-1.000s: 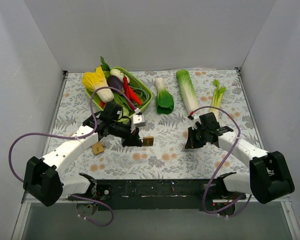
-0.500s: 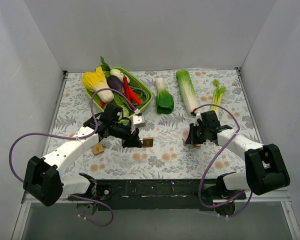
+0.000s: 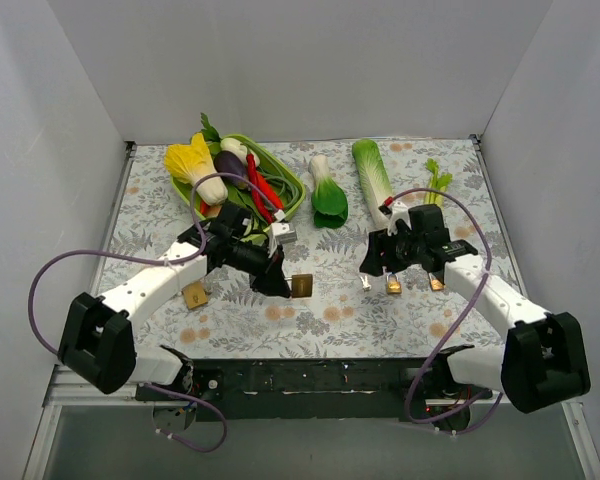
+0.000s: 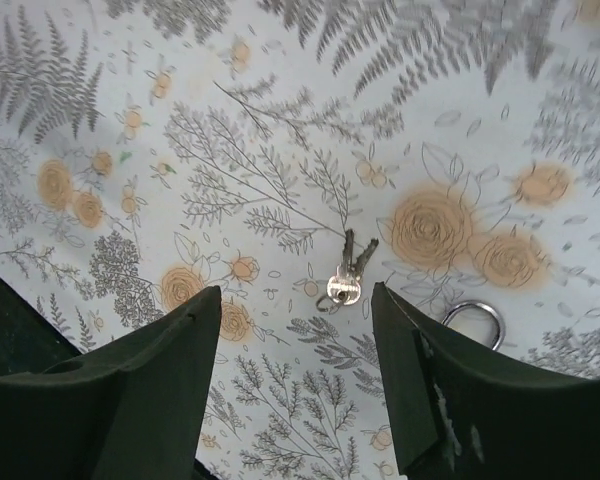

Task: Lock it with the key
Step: Place the key at the center of the board, then place the lock at the center of the board.

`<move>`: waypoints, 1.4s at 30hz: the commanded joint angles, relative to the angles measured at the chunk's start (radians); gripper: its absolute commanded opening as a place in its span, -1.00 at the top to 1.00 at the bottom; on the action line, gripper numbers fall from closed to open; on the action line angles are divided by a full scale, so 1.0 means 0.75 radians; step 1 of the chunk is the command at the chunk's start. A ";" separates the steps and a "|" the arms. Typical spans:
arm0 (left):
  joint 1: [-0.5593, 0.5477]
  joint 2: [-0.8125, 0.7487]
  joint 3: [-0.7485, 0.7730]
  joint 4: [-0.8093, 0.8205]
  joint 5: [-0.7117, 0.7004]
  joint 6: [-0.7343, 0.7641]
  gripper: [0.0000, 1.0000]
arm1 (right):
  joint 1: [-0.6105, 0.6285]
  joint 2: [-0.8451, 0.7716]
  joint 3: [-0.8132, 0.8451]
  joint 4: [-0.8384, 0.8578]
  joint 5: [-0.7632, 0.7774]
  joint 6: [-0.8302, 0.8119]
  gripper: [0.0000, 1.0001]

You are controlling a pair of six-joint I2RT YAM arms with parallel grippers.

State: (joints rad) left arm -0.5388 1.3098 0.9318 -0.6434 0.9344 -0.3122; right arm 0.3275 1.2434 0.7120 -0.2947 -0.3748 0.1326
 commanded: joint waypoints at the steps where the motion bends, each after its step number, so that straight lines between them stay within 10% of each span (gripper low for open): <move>1: 0.003 0.084 0.142 -0.003 0.151 -0.201 1.00 | 0.013 -0.166 0.124 -0.022 -0.099 -0.307 -0.45; 18: -0.018 0.430 0.416 -0.206 0.317 -0.447 1.00 | 0.631 -0.276 0.249 -0.039 -0.077 -1.036 -0.88; 42: -0.028 0.413 0.402 -0.167 0.306 -0.494 1.00 | 0.858 -0.052 0.247 0.111 0.203 -1.087 -0.89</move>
State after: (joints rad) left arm -0.5560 1.6703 1.1988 -0.7937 1.0847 -0.6720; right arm 0.9577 1.1835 0.8974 -0.2790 -0.2737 -0.6807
